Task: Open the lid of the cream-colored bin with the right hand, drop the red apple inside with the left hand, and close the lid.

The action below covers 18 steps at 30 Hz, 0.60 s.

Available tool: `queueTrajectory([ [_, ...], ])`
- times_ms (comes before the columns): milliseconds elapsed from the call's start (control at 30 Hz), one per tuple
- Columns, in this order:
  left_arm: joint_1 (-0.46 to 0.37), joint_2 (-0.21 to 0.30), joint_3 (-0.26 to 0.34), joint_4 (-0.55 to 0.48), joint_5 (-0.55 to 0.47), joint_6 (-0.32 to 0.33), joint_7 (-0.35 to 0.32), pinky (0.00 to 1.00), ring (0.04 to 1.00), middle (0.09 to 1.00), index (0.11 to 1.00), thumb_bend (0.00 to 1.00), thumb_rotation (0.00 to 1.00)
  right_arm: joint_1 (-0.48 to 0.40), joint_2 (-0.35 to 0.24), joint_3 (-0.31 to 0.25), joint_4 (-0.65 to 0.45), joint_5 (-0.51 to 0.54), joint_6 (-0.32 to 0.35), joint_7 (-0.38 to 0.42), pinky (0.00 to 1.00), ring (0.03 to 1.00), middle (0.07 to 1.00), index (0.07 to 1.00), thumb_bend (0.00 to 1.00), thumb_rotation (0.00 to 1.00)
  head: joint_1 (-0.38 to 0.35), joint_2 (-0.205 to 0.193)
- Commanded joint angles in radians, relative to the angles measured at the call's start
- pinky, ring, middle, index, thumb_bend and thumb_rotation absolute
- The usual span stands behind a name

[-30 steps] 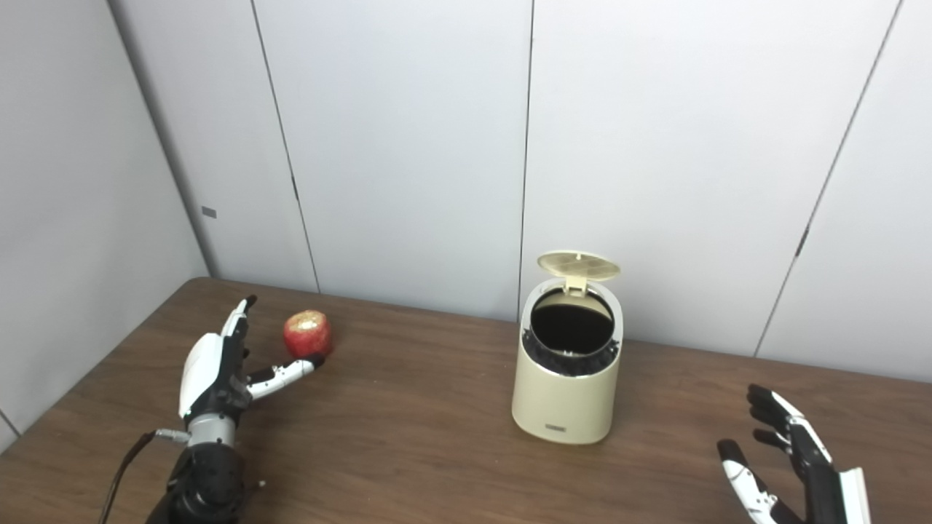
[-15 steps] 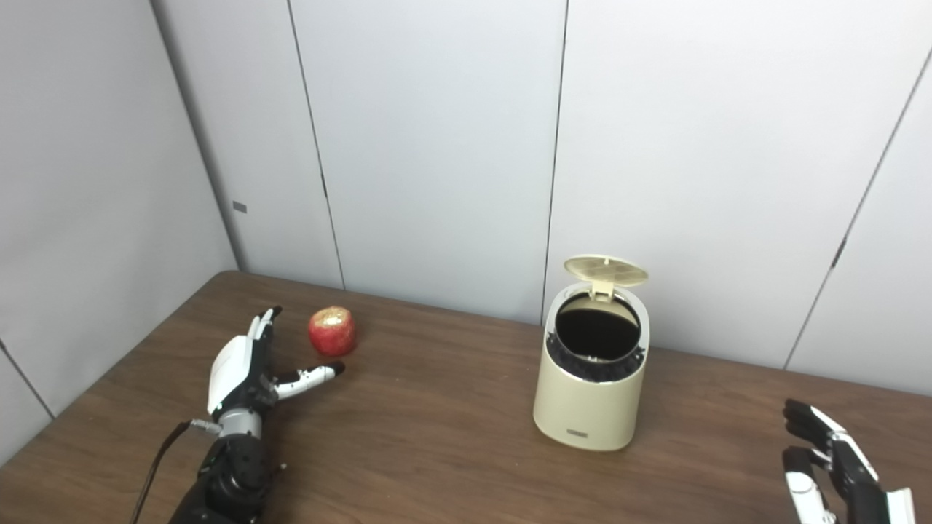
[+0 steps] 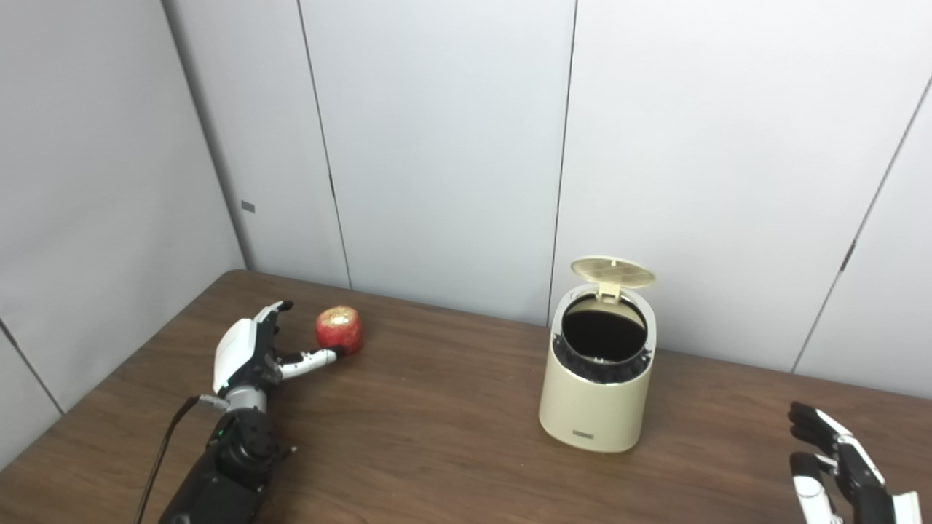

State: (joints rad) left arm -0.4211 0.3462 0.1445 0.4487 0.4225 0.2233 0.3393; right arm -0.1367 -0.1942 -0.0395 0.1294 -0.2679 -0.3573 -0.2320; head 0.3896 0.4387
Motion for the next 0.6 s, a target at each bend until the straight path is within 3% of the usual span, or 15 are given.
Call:
queueTrajectory([
  [0, -0.032, -0.004, -0.008, 0.005, -0.041, -0.039, -0.025, 0.59, 0.746, 0.817, 0.855, 1.00, 0.39, 0.046, -0.001, -0.003, 0.048, -0.015, -0.032, -0.007, 0.62, 0.747, 0.769, 0.757, 0.42, 0.91, 0.000, 0.001],
  [100, -0.043, -0.005, -0.018, 0.015, -0.069, -0.059, -0.031, 0.58, 0.737, 0.812, 0.860, 1.00, 0.38, 0.047, 0.000, -0.004, 0.048, -0.013, -0.035, -0.007, 0.60, 0.737, 0.764, 0.755, 0.43, 0.90, -0.003, 0.002],
  [233, -0.055, 0.001, -0.052, 0.028, -0.055, -0.080, -0.016, 0.63, 0.764, 0.831, 0.862, 1.00, 0.40, 0.048, 0.002, -0.004, 0.048, -0.013, -0.038, -0.008, 0.60, 0.735, 0.761, 0.753, 0.46, 0.91, -0.006, 0.003],
  [567, -0.088, -0.007, -0.091, 0.037, -0.077, -0.069, -0.035, 0.66, 0.781, 0.847, 0.883, 1.00, 0.35, 0.049, -0.001, -0.001, 0.046, -0.033, -0.037, -0.011, 0.58, 0.727, 0.760, 0.750, 0.46, 0.93, -0.017, 0.003],
])
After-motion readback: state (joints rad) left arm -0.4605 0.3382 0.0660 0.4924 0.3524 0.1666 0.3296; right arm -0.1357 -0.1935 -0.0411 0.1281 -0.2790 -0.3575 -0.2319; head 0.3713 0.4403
